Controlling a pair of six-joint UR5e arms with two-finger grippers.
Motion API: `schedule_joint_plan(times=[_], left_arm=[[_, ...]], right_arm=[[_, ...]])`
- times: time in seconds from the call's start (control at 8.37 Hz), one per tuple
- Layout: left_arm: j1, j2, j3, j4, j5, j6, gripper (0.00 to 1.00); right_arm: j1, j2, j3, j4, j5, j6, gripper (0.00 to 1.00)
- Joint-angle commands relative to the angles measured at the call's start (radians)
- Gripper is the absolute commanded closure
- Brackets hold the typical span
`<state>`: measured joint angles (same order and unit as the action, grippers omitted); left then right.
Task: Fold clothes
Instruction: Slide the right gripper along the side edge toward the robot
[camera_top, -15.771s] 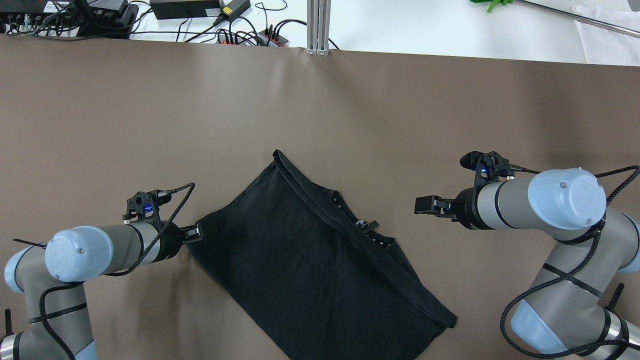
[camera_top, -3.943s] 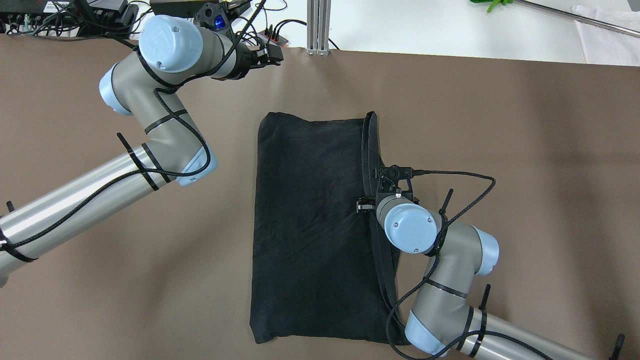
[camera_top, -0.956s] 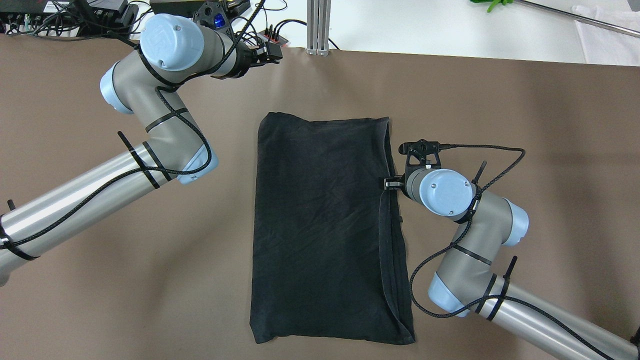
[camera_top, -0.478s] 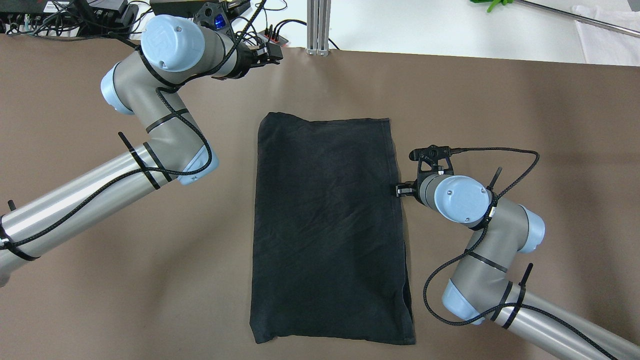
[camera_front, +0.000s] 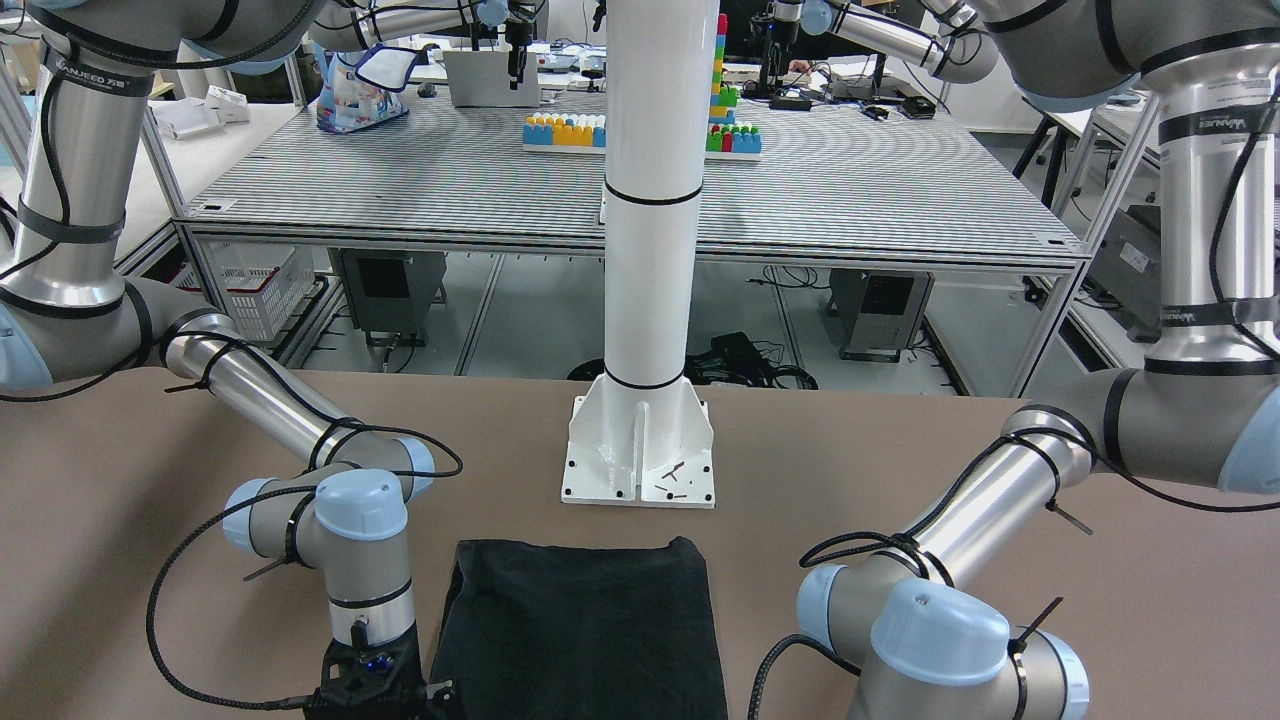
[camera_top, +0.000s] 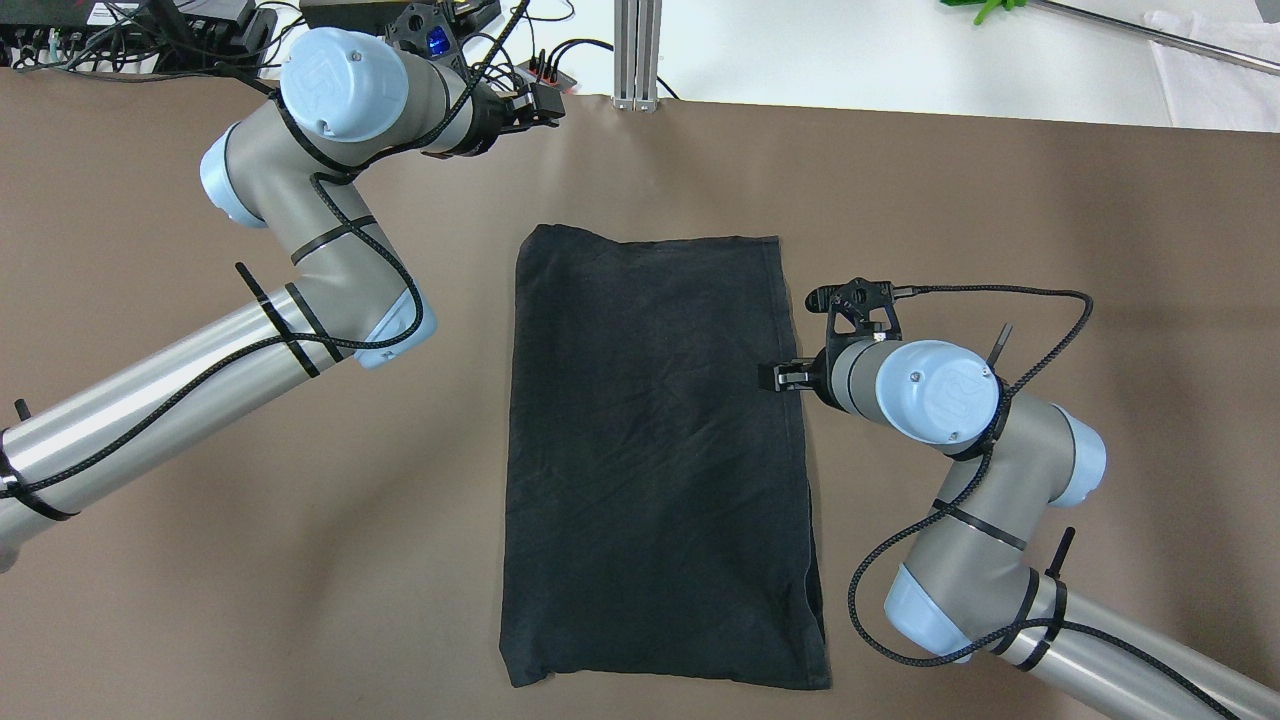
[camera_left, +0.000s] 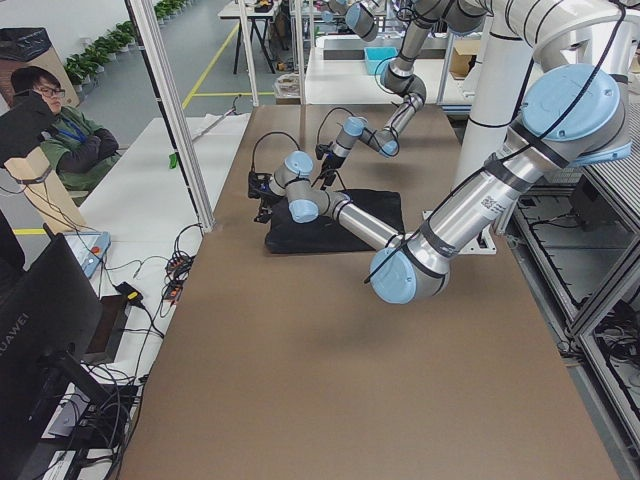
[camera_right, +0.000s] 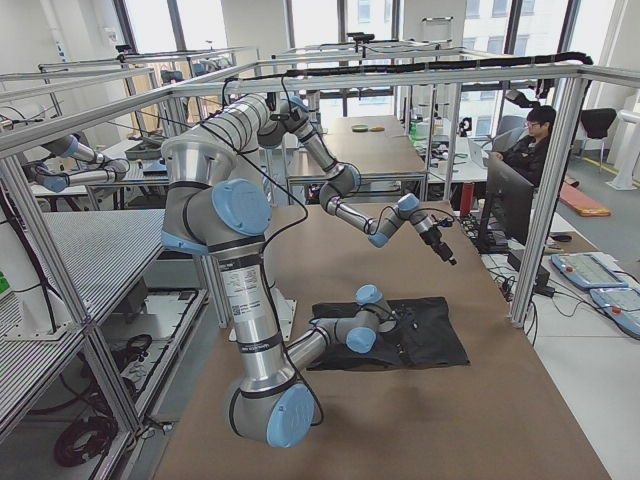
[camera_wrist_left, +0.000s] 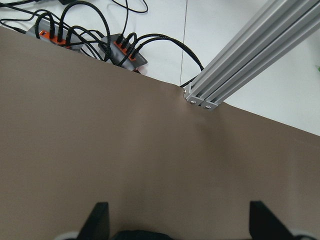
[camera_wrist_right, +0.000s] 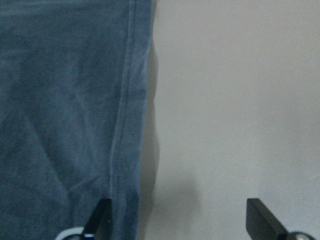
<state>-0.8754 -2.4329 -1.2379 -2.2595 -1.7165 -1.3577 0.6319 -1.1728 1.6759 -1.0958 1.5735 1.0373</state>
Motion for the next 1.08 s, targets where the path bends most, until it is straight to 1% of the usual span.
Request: schedule_joint_plan(times=[0.0, 0.24, 0.36, 0.72, 0.84, 0.96], left_arm=[[-0.002, 0.000, -0.003, 0.000, -0.002, -0.001, 0.00], [-0.002, 0.000, -0.006, 0.001, -0.003, -0.003, 0.00], [-0.002, 0.000, -0.008, 0.002, -0.003, -0.003, 0.00], [-0.004, -0.002, -0.009, 0.002, -0.002, -0.003, 0.00], [-0.004, -0.002, -0.008, 0.002, 0.000, -0.001, 0.00], [-0.005, -0.002, -0.008, 0.002, 0.000, -0.001, 0.00]], right_arm=[[-0.004, -0.027, 0.132, 0.000, 0.087, 0.213, 0.06], [-0.076, -0.056, 0.133, 0.171, 0.089, 0.352, 0.06], [-0.105, -0.085, 0.128, 0.216, 0.089, 0.419, 0.06], [-0.211, -0.131, 0.127, 0.234, 0.079, 0.438, 0.06], [-0.219, -0.134, 0.125, 0.232, 0.079, 0.440, 0.06], [-0.219, -0.160, 0.114, 0.232, 0.079, 0.438, 0.06]])
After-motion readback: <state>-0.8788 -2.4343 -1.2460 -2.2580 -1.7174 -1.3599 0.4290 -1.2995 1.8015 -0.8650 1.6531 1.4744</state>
